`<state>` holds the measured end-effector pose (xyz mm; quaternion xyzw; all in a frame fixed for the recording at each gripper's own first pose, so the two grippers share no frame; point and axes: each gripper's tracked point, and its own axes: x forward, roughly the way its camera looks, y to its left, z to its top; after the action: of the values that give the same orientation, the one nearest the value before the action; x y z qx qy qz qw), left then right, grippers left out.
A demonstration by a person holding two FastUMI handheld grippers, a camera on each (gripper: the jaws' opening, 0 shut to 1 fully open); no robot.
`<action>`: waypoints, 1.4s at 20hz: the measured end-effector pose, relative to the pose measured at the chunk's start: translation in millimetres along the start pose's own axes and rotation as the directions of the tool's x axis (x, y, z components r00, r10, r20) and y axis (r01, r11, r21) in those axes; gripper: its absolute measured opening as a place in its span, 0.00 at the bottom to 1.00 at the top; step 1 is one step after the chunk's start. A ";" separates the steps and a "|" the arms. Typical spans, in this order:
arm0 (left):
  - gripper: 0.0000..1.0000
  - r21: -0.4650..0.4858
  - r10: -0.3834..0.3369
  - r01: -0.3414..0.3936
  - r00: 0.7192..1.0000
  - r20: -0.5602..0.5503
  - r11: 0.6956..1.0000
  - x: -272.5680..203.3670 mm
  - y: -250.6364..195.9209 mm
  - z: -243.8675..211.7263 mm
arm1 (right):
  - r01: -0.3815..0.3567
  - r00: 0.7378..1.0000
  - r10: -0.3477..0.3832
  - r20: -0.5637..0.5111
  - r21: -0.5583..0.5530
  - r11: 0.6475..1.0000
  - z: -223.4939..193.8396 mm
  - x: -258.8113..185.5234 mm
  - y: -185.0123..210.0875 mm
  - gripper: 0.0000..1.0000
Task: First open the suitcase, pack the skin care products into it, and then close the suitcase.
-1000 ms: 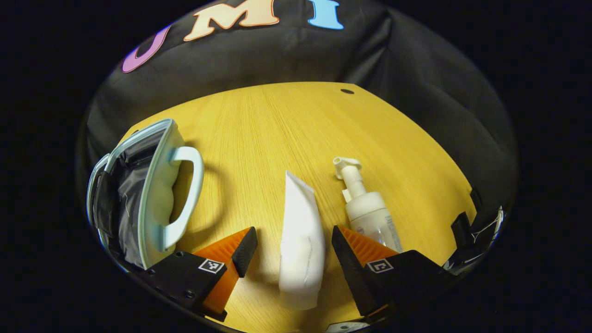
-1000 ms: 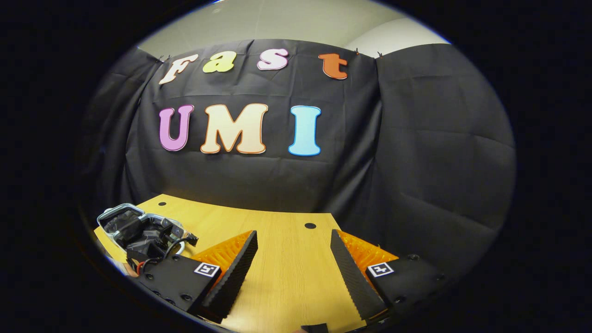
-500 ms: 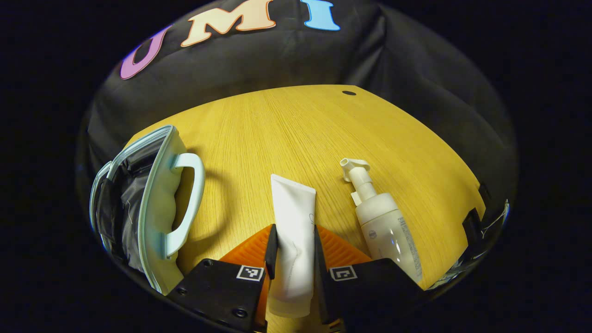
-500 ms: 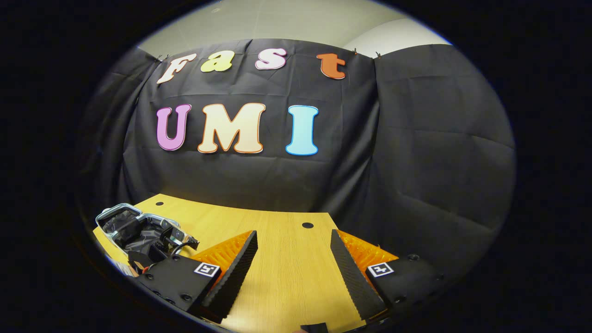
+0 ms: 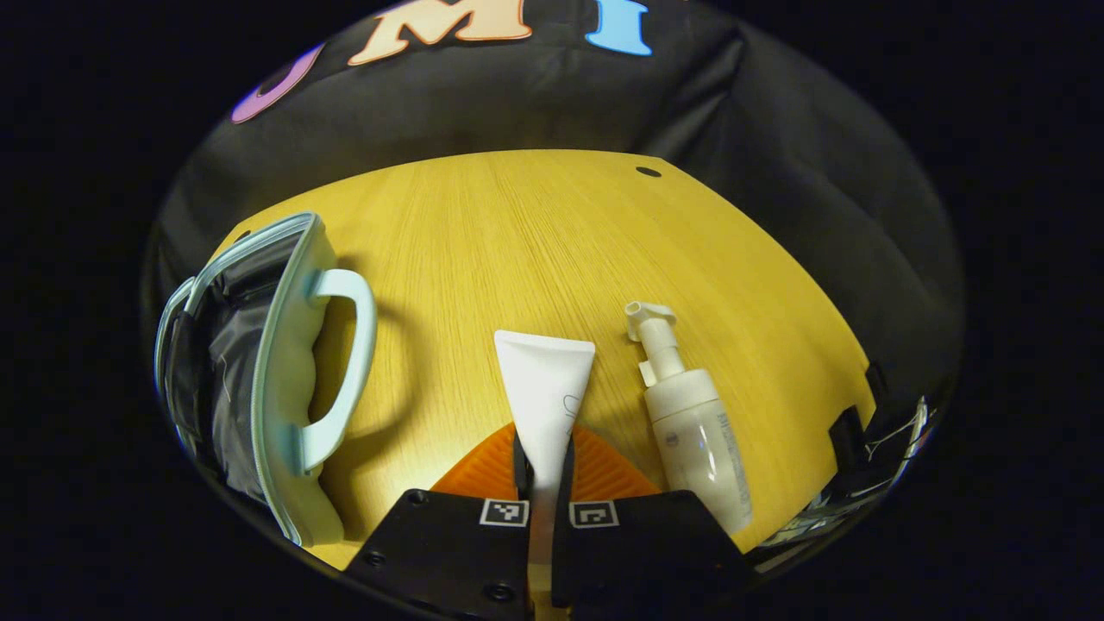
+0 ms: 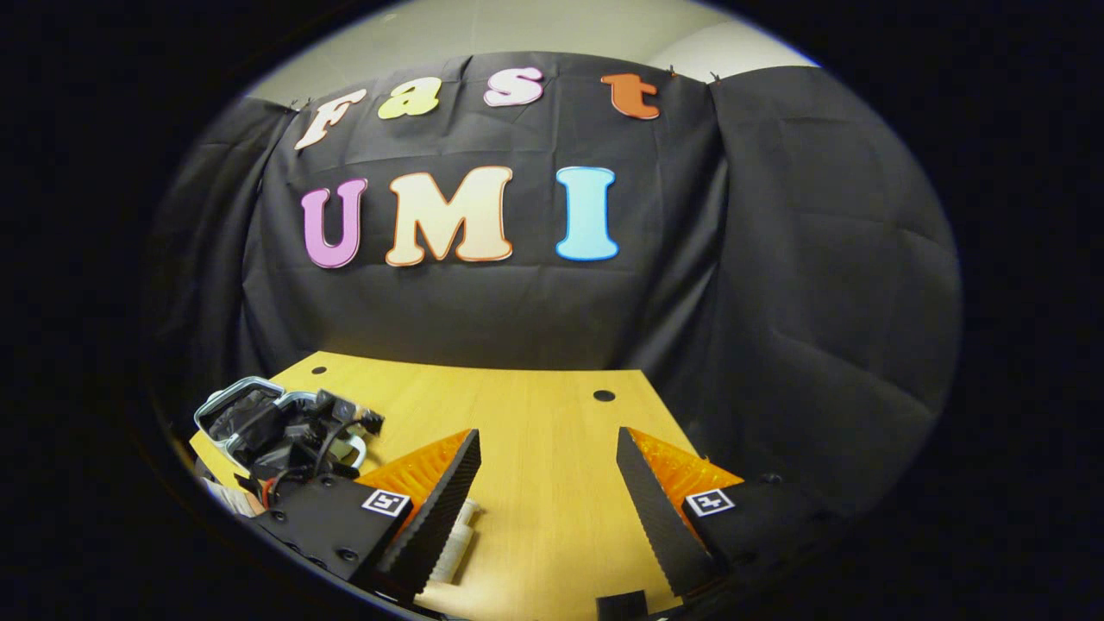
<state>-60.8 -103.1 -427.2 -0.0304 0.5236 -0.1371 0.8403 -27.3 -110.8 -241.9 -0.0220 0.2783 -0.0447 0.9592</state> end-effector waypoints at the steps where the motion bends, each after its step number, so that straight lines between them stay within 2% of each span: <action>1: 0.02 0.008 -0.001 0.001 1.000 0.015 1.000 -8.4 1.9 6.6 | -0.009 1.000 0.009 -0.021 0.001 1.000 -5.8 4.7 6.9 1.00; 5: 0.03 -0.001 -0.007 0.007 0.998 0.069 1.000 -39.1 14.9 29.9 | -0.053 0.994 0.053 -0.098 0.004 0.999 -32.2 23.0 38.0 1.00; 6: 0.06 -0.010 -0.006 0.007 0.997 0.079 1.000 -46.9 18.7 34.0 | -0.065 0.990 0.066 -0.123 0.007 0.998 -40.3 27.8 45.9 1.00; 7: 0.02 -0.017 -0.006 0.008 0.996 0.093 1.000 -54.8 23.4 37.5 | -0.076 0.986 0.077 -0.149 0.008 0.997 -49.4 32.4 53.3 1.00; 10: 0.03 -0.017 0.007 -0.005 0.993 0.117 1.000 -73.7 36.2 43.9 | -0.093 0.967 0.085 -0.239 -0.023 0.995 -87.9 44.7 71.7 1.00; 14: 0.02 -0.041 0.026 -0.020 0.990 0.140 0.999 -94.8 50.6 48.6 | -0.131 0.924 0.098 -0.369 -0.064 0.989 -141.8 55.0 93.9 1.00; 17: 0.02 -0.051 0.036 -0.028 0.986 0.161 0.998 -110.7 60.4 52.6 | -0.146 0.882 0.094 -0.462 -0.079 0.986 -178.8 53.8 99.6 1.00; 21: 0.03 -0.055 0.061 -0.052 0.982 0.178 0.997 -127.1 76.3 55.5 | -0.147 0.843 0.085 -0.531 -0.075 0.986 -211.2 56.2 104.2 1.00; 27: 0.02 -0.088 0.100 -0.085 0.980 0.174 0.992 -142.6 105.3 50.3 | -0.148 0.757 0.082 -0.648 -0.048 0.988 -254.1 46.3 115.8 0.99; 28: 0.02 -0.094 0.104 -0.089 0.980 0.171 0.992 -145.1 108.9 50.6 | -0.144 0.739 0.079 -0.669 -0.043 0.989 -262.5 44.1 115.7 0.95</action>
<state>-54.3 34.9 -299.1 -0.0529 0.4536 -0.0704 0.8868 -122.3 -4.5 -494.7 -0.0318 0.6041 0.0205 0.7960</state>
